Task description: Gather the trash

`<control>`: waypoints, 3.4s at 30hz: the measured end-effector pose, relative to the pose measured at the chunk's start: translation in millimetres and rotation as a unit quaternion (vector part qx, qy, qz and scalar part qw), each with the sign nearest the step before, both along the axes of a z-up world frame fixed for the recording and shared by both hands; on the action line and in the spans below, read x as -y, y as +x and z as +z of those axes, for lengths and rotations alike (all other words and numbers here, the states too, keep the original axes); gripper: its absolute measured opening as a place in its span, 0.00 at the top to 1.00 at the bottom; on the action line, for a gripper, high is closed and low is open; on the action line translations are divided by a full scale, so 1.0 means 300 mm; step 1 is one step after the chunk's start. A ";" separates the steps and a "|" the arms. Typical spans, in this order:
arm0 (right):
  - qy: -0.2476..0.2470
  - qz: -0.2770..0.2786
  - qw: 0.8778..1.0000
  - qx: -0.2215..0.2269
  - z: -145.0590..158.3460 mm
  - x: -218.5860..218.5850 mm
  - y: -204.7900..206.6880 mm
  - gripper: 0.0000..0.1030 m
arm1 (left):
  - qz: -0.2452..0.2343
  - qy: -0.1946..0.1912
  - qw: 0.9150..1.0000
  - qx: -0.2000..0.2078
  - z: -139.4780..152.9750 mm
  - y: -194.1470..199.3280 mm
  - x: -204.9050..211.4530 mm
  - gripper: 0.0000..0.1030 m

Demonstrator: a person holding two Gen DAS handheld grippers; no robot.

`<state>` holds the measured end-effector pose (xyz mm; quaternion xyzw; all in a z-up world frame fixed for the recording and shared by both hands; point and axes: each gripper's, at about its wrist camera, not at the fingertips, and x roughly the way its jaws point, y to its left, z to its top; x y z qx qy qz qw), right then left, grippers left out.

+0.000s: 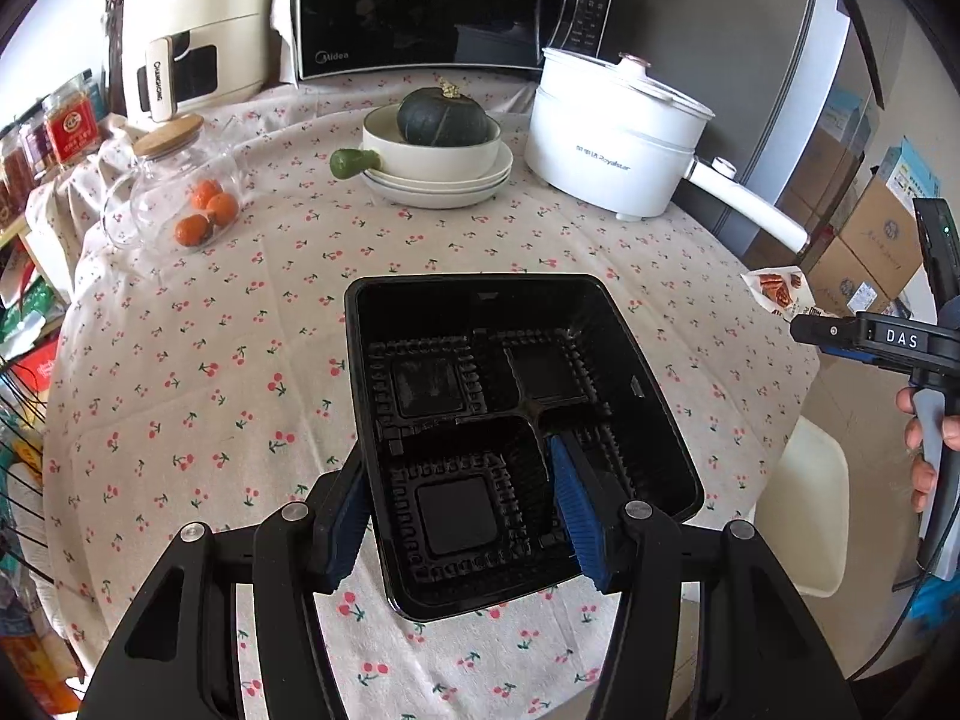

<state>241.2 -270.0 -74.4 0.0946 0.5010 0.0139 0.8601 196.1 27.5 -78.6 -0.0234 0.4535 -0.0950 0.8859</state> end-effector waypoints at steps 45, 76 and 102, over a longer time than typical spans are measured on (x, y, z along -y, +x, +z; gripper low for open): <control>-0.001 -0.093 0.993 -0.078 -0.174 0.555 -0.580 0.09 | -0.219 -0.034 0.974 -0.054 -0.250 -0.209 0.836 0.42; -0.049 -0.108 0.992 -0.048 -0.085 0.556 -0.653 0.09 | -0.186 0.014 0.982 0.006 -0.140 -0.266 0.646 0.08; -0.127 -0.050 0.981 0.140 0.126 0.123 -0.893 0.01 | -0.038 0.040 0.996 0.074 0.081 -0.547 0.285 0.03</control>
